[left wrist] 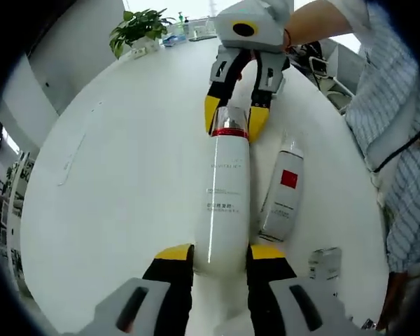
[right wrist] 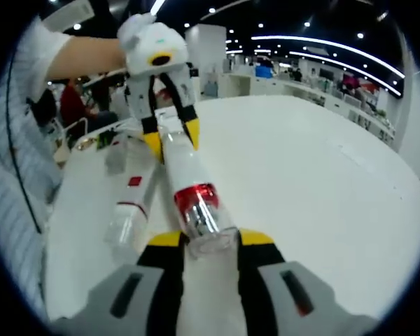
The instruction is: Arrange the skincare products in the storage area until every visible bottle or jar stands upright without overlapping.
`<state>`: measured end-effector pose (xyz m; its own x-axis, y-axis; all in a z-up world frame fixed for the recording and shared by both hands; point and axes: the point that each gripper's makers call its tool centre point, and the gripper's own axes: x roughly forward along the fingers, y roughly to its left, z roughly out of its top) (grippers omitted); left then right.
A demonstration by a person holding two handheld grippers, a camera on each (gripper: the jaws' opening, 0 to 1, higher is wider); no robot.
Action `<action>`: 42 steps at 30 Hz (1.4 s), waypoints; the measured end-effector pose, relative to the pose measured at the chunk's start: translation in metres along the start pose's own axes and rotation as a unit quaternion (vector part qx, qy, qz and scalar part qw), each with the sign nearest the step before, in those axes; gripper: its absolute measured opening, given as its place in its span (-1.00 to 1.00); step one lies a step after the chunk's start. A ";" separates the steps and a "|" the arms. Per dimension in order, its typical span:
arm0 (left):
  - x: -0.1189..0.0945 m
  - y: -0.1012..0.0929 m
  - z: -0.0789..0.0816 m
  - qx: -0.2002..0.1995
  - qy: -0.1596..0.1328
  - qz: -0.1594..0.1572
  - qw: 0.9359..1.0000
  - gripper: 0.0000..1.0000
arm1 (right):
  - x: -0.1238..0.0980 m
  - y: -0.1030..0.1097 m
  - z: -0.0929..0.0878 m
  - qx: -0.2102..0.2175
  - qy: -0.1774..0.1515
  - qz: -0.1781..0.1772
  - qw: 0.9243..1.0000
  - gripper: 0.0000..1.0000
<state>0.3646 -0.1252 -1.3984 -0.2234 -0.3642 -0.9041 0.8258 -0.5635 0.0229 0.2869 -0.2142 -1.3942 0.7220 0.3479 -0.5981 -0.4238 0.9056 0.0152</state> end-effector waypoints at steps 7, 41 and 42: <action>0.004 -0.005 0.001 -0.037 -0.029 -0.017 0.999 -0.42 | 0.001 -0.003 0.001 0.014 -0.019 -0.016 1.000 -0.43; 0.006 -0.006 0.005 -0.113 -0.136 0.022 0.984 -0.40 | -0.036 0.008 0.132 0.085 -0.063 0.016 0.994 -0.46; 0.006 -0.006 0.005 -0.113 -0.136 0.022 0.984 -0.40 | -0.034 0.007 0.135 0.072 -0.063 0.009 0.995 -0.46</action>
<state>0.3563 -0.1278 -1.4020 -0.2899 -0.5864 -0.7564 0.9251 -0.3741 -0.0646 0.3332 -0.1865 -1.2658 0.7821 0.3830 -0.4915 -0.3602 0.9215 0.1449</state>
